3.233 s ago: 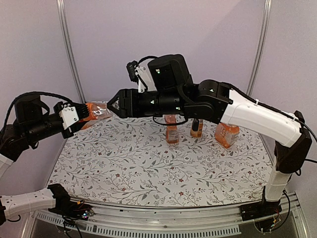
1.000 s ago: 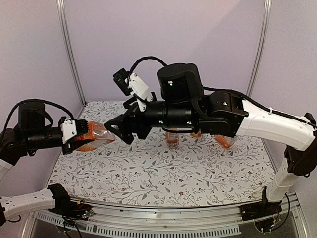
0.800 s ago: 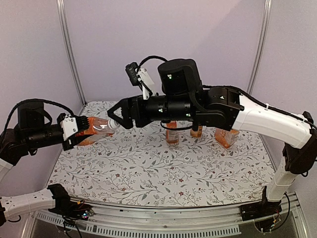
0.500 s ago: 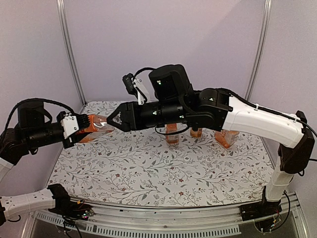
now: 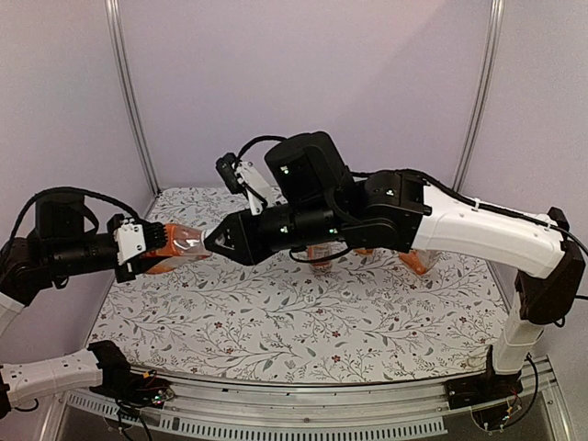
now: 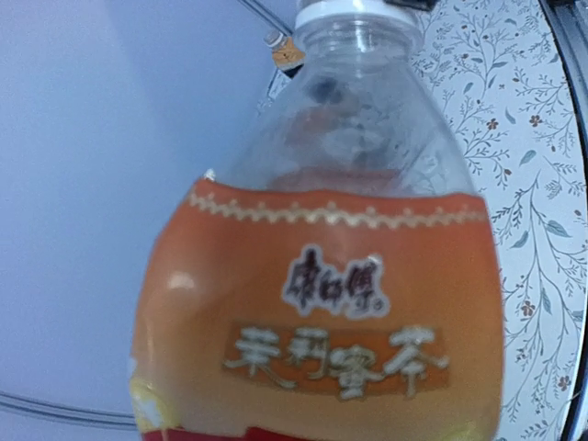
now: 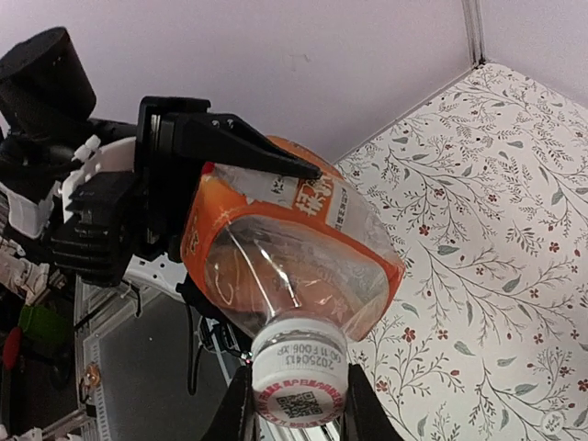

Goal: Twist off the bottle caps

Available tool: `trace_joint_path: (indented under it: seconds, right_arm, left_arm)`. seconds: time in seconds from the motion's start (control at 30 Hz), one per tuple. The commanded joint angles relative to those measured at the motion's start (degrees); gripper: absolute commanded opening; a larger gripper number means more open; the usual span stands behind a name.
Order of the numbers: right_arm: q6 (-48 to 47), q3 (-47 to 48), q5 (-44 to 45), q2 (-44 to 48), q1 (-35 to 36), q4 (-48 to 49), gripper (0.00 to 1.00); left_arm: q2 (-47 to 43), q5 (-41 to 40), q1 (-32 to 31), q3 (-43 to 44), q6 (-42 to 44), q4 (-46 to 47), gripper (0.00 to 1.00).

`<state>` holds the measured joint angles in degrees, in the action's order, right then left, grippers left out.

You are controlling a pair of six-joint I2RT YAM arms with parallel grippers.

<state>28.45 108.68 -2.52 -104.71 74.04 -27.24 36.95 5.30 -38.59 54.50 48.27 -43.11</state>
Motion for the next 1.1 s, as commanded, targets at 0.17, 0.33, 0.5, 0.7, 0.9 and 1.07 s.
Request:
trace_joint_path:
  seconds: [0.17,0.33,0.5,0.7,0.9,1.07]
  right_arm:
    - [-64.03,-8.64,24.47,3.74,17.13,-0.86,0.00]
    - [-87.87,-12.69,36.11,3.01,20.80,4.26,0.00]
    - [-106.60,-18.23,43.56,3.02,22.39,14.10,0.00]
    - [-105.79,-17.47,40.47,2.80,22.55,15.66,0.00]
    - [-98.43,-24.28,39.15,7.82,20.89,20.13,0.00]
    - [-88.96,-34.94,39.53,18.17,18.50,25.13,0.00]
  left_arm:
    - [2.67,28.87,-0.87,5.16,4.84,-28.87,0.26]
    - [3.30,28.25,-0.87,5.28,6.38,-32.13,0.26]
    - [3.39,26.79,-0.86,5.79,6.65,-32.36,0.25]
    - [3.48,27.82,-0.86,5.79,5.57,-31.13,0.25]
    - [2.17,22.65,-0.83,3.73,2.00,-27.70,0.25]
    - [0.56,17.42,-0.79,0.81,-0.75,-22.27,0.24]
